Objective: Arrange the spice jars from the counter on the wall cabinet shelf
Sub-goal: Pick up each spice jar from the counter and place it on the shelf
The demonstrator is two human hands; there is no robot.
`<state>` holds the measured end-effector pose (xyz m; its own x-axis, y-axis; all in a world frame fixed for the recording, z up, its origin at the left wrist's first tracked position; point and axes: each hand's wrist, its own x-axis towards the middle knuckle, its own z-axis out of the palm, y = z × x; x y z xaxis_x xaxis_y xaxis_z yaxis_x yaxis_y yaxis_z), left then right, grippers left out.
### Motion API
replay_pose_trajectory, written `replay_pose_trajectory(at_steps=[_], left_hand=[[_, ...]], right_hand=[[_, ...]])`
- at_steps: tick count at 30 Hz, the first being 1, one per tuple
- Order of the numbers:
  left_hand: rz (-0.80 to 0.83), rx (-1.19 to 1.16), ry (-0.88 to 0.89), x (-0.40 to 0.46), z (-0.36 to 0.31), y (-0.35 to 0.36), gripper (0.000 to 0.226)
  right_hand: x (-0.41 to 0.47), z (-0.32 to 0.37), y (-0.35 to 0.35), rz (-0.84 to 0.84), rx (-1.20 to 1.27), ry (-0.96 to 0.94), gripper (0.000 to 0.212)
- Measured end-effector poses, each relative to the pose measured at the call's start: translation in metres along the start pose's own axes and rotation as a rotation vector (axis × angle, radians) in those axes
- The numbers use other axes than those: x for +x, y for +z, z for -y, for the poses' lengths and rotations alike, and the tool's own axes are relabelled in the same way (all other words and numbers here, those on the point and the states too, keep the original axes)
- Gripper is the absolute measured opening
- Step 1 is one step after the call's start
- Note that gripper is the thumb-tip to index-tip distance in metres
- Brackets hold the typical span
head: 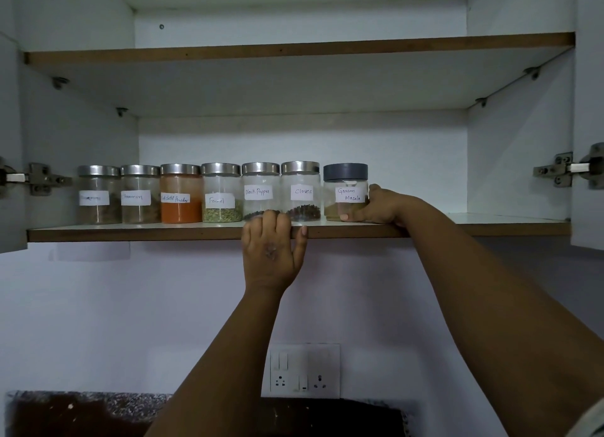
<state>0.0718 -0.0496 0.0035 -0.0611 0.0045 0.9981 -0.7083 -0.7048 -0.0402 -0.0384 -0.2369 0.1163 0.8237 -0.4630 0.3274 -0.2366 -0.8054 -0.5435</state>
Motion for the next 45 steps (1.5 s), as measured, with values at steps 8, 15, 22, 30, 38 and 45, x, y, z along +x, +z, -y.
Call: replay_pose_trajectory(at_steps=[8,15,22,30,38,45], left_hand=[[0.002,-0.002,-0.001,0.0,0.001,0.0,0.036],[0.02,-0.011,-0.014,0.0,0.0,-0.001,0.036],[0.099,-0.012,0.053,0.002,0.005,-0.012,0.031],[0.239,-0.078,0.041,0.0,0.006,-0.028,0.035],[0.47,-0.263,-0.08,-0.038,-0.018,-0.064,0.068],[0.774,-0.449,-0.102,-0.183,-0.071,-0.105,0.069]], right_hand=[[0.0,0.0,-0.002,0.019,-0.032,-0.002,0.103],[-0.004,0.0,-0.002,0.017,0.033,0.035,0.12],[-0.028,0.016,0.002,-0.022,0.014,0.058,0.132],[-0.075,0.004,0.028,-0.305,-0.331,0.051,0.101],[-0.135,-0.039,0.09,-0.591,-0.35,-0.209,0.069],[-0.225,-0.121,0.209,-0.364,-0.068,-0.021,0.07]])
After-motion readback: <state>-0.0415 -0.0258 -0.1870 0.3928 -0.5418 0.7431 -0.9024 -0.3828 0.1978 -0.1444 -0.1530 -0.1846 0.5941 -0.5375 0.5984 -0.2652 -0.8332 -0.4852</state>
